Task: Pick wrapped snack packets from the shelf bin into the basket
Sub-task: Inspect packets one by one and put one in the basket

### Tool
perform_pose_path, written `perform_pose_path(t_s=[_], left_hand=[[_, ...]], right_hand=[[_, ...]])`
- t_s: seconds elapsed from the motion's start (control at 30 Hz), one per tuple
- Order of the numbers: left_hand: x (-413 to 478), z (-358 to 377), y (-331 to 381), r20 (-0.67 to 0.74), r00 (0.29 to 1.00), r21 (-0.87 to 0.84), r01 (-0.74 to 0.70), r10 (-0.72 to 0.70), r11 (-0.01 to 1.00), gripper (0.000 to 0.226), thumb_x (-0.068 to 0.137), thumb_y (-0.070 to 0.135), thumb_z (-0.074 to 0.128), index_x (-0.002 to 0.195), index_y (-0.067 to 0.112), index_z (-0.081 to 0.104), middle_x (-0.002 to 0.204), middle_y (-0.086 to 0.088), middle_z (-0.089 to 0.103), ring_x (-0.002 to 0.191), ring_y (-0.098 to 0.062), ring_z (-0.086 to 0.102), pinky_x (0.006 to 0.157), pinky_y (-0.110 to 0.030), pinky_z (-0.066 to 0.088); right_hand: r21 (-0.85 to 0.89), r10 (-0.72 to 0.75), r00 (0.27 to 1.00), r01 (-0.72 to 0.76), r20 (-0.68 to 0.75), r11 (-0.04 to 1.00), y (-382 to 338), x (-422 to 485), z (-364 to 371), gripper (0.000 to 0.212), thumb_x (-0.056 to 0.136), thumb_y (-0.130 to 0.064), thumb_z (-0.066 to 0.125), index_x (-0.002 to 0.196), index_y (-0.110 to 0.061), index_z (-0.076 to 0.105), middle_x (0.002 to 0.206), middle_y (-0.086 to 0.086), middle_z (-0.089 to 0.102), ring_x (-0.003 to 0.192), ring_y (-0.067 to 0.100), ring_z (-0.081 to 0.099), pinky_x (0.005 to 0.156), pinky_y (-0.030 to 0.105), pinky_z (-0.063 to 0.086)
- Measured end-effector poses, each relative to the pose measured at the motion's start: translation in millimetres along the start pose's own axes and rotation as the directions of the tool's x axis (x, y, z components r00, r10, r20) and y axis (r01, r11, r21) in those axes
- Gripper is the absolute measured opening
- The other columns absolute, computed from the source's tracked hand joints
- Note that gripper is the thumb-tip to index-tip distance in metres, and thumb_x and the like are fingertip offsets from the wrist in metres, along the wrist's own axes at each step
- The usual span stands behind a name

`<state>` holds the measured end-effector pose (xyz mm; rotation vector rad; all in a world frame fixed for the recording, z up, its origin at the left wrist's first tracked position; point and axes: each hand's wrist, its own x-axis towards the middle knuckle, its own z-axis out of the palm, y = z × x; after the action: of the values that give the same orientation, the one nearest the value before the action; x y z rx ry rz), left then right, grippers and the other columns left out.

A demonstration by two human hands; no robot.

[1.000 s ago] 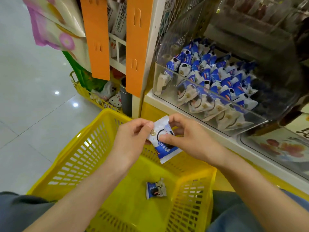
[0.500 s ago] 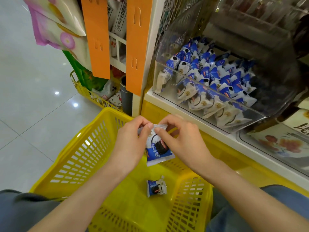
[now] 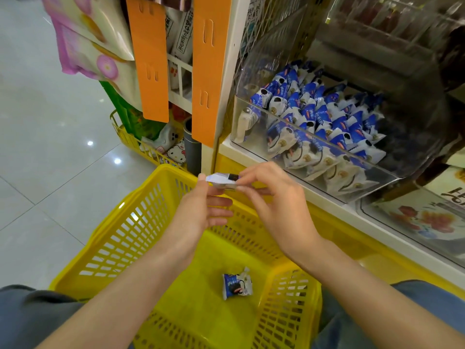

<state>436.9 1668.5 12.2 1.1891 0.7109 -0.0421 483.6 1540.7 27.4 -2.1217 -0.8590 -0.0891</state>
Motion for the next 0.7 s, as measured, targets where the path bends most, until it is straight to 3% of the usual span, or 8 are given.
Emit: perform_pose_path(t_s=[0.1,0.23,0.3,0.37,0.43,0.5,0.57,0.7], left_hand=[[-2.5,-4.2,0.8,0.045,0.999,-0.185,-0.018,0.027,0.983,0.05,0.095,0.047,0.029,0.09,0.012,0.064,0.076,-0.007,0.073,0.073,-0.019,0.069,0.063,-0.027,0.053],[-2.3,-7.7,5.3,-0.022,0.994,-0.167,-0.114,0.112,0.979,0.018,0.092,0.023,0.052,0.089,0.011,0.066,0.078,-0.003,0.072,0.068,-0.009,0.068,0.061,-0.025,0.056],[-1.3,-6.5,3.8,-0.079,0.986,-0.079,-0.155,0.149,0.985,0.012,0.091,0.016,0.053,0.089,0.013,0.065,0.075,0.001,0.071,0.066,-0.007,0.067,0.067,-0.027,0.056],[-1.9,-5.6,0.5,-0.084,0.984,-0.033,-0.158,0.155,0.987,0.013,0.091,0.016,0.051,0.089,0.016,0.064,0.075,0.003,0.072,0.066,-0.005,0.066,0.072,-0.029,0.054],[-3.2,-3.9,-1.6,-0.033,0.988,-0.002,-0.148,0.148,0.989,0.013,0.091,0.018,0.051,0.088,0.019,0.064,0.072,0.007,0.072,0.065,-0.003,0.066,0.073,-0.029,0.052],[-4.2,-1.0,-4.2,0.02,0.985,0.08,-0.175,0.174,0.981,0.013,0.091,0.016,0.052,0.088,0.023,0.063,0.074,0.006,0.072,0.064,0.0,0.065,0.069,-0.024,0.051],[-4.2,-0.3,-8.4,0.004,0.938,0.255,-0.335,0.346,0.907,0.017,0.09,0.011,0.054,0.088,0.028,0.057,0.084,0.008,0.066,0.067,0.004,0.061,0.063,-0.015,0.049],[-6.8,-3.5,-15.2,0.094,0.748,0.596,-0.571,0.657,0.564,0.025,0.085,0.016,0.06,0.102,0.029,0.047,0.1,0.013,0.053,0.092,0.005,0.051,0.073,-0.002,0.039]], right_hand=[[-0.12,-0.147,0.984,0.158,0.099,0.98,-2.8,-2.6,-0.4,0.006,0.083,-0.01,0.062,0.086,-0.008,0.067,0.097,0.005,0.063,0.092,0.02,0.061,0.073,0.038,0.053],[-0.087,-0.164,0.973,0.18,0.165,0.98,-5.4,-6.7,-0.9,0.012,0.087,-0.019,0.06,0.094,-0.013,0.069,0.103,0.0,0.063,0.099,0.011,0.058,0.08,0.027,0.051],[0.061,-0.013,0.993,0.006,0.12,0.998,-6.5,-7.5,0.6,0.016,0.091,-0.021,0.056,0.104,-0.017,0.064,0.106,-0.004,0.061,0.098,0.001,0.056,0.081,0.015,0.047],[0.155,0.218,0.971,-0.231,0.096,0.961,-4.5,-2.9,1.4,0.021,0.093,-0.025,0.051,0.113,-0.024,0.056,0.11,-0.009,0.06,0.097,-0.001,0.056,0.079,0.015,0.049],[0.3,0.438,0.874,-0.484,0.209,0.822,0.5,4.3,0.0,0.022,0.095,-0.026,0.047,0.115,-0.02,0.055,0.111,-0.005,0.064,0.092,0.002,0.062,0.076,0.022,0.054],[0.441,0.525,0.777,-0.629,0.346,0.64,4.2,7.3,-0.3,0.024,0.096,-0.024,0.045,0.11,-0.013,0.062,0.101,0.003,0.07,0.08,0.003,0.066,0.066,0.021,0.056],[0.473,0.541,0.768,-0.638,0.342,0.607,4.2,7.7,1.7,0.022,0.096,-0.021,0.047,0.107,-0.011,0.064,0.095,0.005,0.071,0.072,0.005,0.065,0.061,0.02,0.055],[0.423,0.548,0.801,-0.595,0.242,0.684,4.0,4.6,7.4,0.021,0.092,-0.018,0.054,0.104,-0.002,0.062,0.1,0.014,0.069,0.075,0.013,0.066,0.06,0.027,0.057]])
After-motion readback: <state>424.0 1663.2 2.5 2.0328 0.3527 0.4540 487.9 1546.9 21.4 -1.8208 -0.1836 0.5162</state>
